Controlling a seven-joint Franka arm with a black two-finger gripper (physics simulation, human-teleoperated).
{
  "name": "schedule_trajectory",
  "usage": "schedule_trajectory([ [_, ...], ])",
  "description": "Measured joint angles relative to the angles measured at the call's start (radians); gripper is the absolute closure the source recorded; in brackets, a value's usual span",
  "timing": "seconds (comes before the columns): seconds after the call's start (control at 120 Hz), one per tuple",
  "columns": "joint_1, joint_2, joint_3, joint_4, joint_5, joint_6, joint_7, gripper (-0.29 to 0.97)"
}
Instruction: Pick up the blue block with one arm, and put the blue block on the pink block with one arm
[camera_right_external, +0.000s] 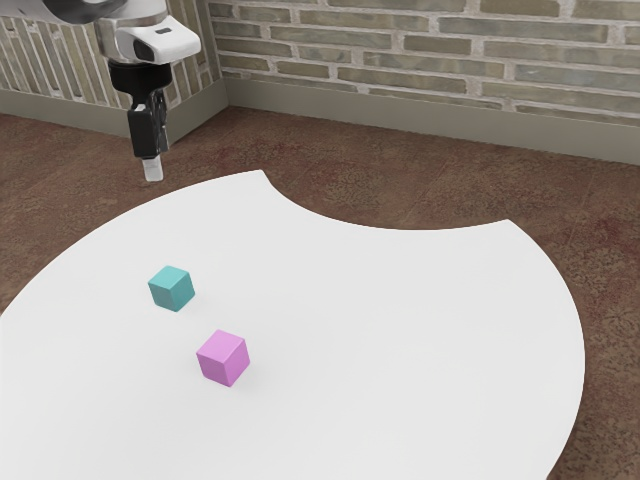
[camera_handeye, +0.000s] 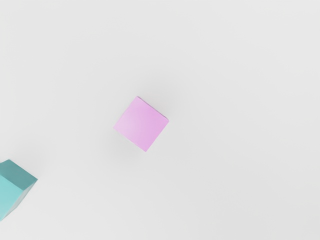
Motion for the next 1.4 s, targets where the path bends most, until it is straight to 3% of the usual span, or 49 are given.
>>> schedule_trajectory([
  [0.267,0.004,-0.002,-0.002,0.012,-0.005,-0.003,0.003,0.0],
  [0.333,0.015,-0.035,-0.025,0.229,0.012,-0.039,-0.003,0.0],
  [0.392,0.01,-0.077,-0.018,0.309,0.051,-0.081,-0.016,0.0],
  [0.458,0.128,-0.103,-0.011,0.317,0.107,-0.129,-0.028,0.0],
  [0.567,0.427,-0.122,-0.005,0.189,0.155,-0.167,-0.037,0.0],
  [0.733,0.545,-0.137,0.025,-0.218,0.131,-0.015,-0.045,0.0],
  [0.8,0.549,-0.098,0.026,-0.321,0.119,0.086,-0.046,0.0],
  [1.05,0.473,0.008,0.015,-0.478,0.073,0.365,-0.056,0.0],
  [1.2,0.465,0.026,0.014,-0.501,0.059,0.48,-0.059,0.0],
  [1.4,0.451,0.06,0.019,-0.537,-0.02,0.637,-0.116,0.0],
])
